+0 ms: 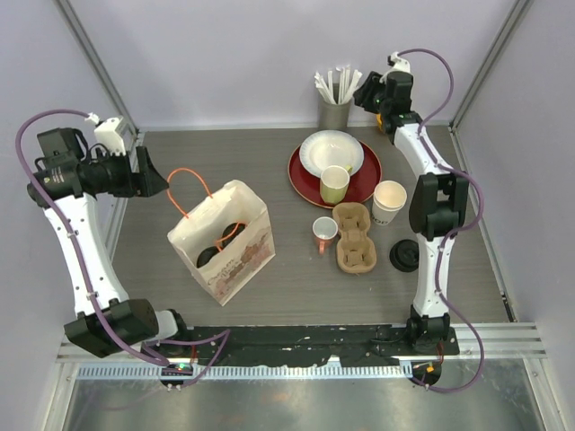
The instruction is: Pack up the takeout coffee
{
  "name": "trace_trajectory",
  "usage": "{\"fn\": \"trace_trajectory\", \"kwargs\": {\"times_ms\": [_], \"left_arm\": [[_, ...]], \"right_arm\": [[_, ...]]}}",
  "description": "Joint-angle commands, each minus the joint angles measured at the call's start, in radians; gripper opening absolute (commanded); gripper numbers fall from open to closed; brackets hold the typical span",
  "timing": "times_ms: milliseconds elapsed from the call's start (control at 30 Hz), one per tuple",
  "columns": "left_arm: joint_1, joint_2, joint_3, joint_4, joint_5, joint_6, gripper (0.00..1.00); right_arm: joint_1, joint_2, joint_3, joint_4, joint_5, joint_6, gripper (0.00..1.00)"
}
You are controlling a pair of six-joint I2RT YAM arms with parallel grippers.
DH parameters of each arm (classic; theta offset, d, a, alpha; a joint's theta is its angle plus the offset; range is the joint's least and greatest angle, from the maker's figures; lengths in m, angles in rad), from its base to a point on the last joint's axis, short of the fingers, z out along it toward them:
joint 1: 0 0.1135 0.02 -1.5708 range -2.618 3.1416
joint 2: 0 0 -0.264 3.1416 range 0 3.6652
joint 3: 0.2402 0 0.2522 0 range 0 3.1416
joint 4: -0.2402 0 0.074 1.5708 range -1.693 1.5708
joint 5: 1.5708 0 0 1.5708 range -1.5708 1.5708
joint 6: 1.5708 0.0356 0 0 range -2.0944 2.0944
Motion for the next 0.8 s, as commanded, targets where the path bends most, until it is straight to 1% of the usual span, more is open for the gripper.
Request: {"fn": "trace_trajectory", "kwargs": {"times_ms": [0,167,233,333,467,567,667,700,767], "left_arm": [[0.003,-0.007,0.078,-0.084,0.077,0.017,0.8],[0.003,-0.007,0.119,-0.119,0.11,0.021,0.8],[0.003,-0.007,0.127,-0.115,0.107,0.02,0.8],[0.003,-0.002,0.127,-0.116,0.103,0.018,0.8],[0.003,-0.001,0.127,-0.115,0.1,0.018,0.8],[0.003,0.002,0.13,-0.112,0.101,0.015,0.8],[0.003,0.004,0.127,-0.113,0.101,0.018,0.8],[0.003,0.004,0.126,-0.112,0.103,0.018,0.8],[0.003,0.005,0.126,-0.112,0.103,0.018,0.8]], "right_arm": [[0.008,0.009,0.109,0.146,-0.024,0.02,0.49],[0.007,0.036,0.129,0.192,-0.012,0.008,0.47],[0.008,0.056,0.16,0.175,-0.012,0.004,0.44],[0.008,0.093,0.22,0.128,-0.013,0.002,0.43],[0.011,0.111,0.229,0.119,-0.012,-0.001,0.42],[0.019,0.128,0.259,0.066,0.007,-0.027,0.41],[0.036,0.136,0.257,0.046,0.016,-0.073,0.41],[0.037,0.137,0.253,0.046,0.022,-0.081,0.4],[0.037,0.14,0.249,0.046,0.034,-0.085,0.35]]}}
